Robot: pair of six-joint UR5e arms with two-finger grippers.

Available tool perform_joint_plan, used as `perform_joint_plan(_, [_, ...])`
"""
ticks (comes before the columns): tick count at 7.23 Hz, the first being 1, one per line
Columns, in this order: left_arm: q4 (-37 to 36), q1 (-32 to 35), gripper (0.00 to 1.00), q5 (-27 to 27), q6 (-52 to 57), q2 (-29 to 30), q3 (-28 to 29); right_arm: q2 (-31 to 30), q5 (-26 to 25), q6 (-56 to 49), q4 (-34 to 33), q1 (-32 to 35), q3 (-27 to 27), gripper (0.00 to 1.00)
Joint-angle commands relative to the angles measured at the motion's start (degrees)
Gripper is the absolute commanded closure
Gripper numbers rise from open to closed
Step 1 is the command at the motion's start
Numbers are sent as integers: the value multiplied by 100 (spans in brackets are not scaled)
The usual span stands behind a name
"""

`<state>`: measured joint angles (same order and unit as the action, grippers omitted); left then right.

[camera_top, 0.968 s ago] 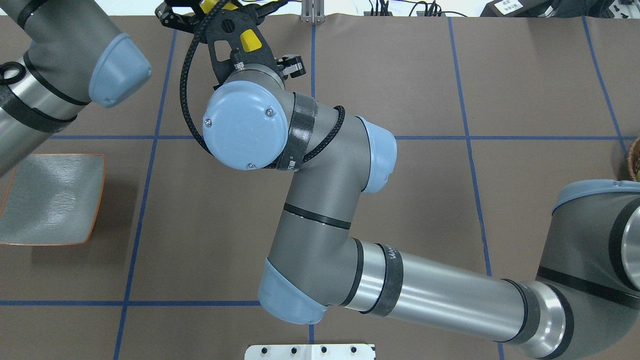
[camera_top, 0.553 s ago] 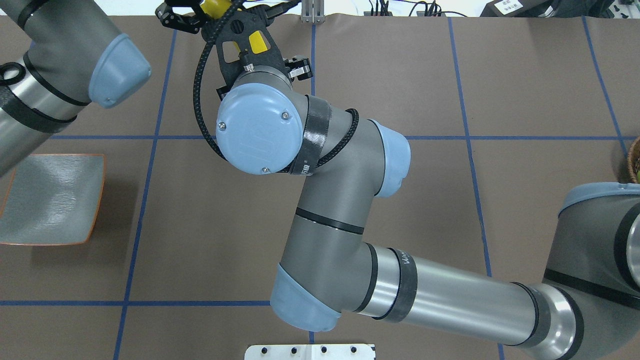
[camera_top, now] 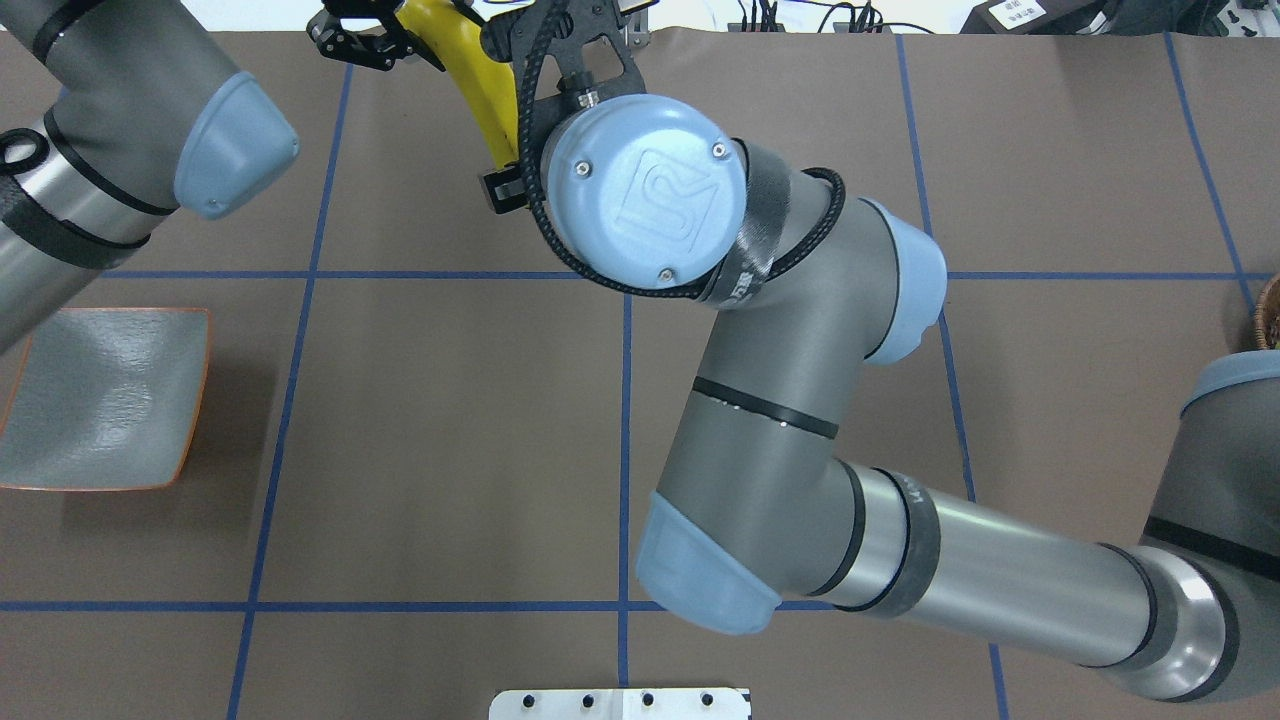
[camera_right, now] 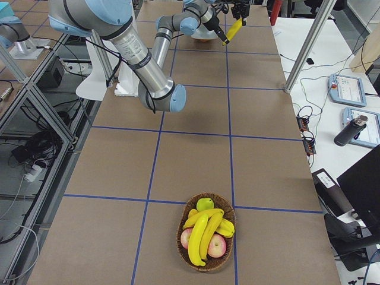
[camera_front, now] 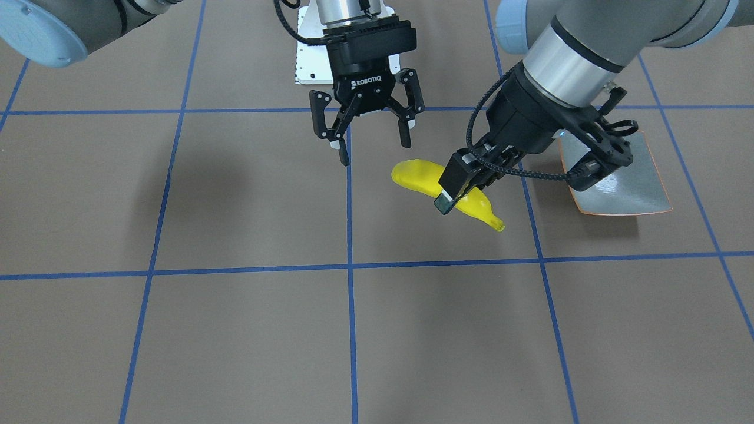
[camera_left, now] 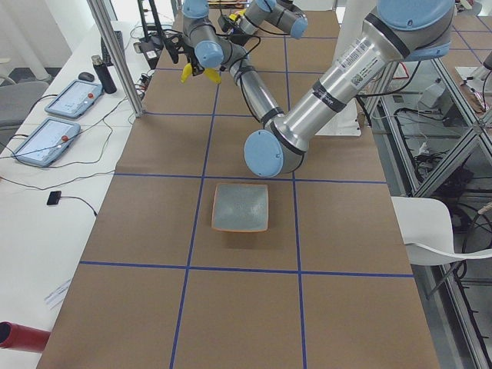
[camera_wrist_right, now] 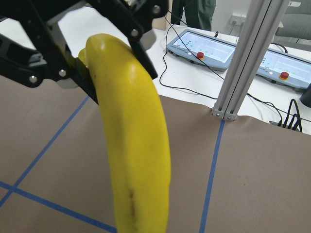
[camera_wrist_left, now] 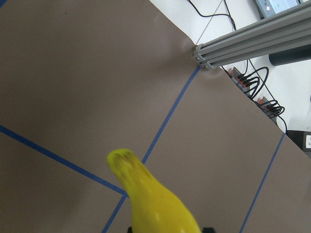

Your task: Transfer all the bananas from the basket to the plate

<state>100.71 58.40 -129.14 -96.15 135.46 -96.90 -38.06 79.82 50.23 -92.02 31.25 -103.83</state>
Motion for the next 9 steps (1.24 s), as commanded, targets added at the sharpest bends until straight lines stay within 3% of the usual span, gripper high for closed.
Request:
perform_joint_plan(1, [-8, 4, 100, -6, 113, -464, -536, -472, 1634, -257, -79, 1062, -67, 0])
perform_joint_plan(5, [-69, 57, 100, -50, 875, -1966, -1899, -1517, 3281, -2266, -79, 2645, -41, 0])
perform_joint_plan(9, [-60, 110, 100, -32, 3298, -3892, -2535, -2608, 3934, -4684, -88, 3921, 38, 0])
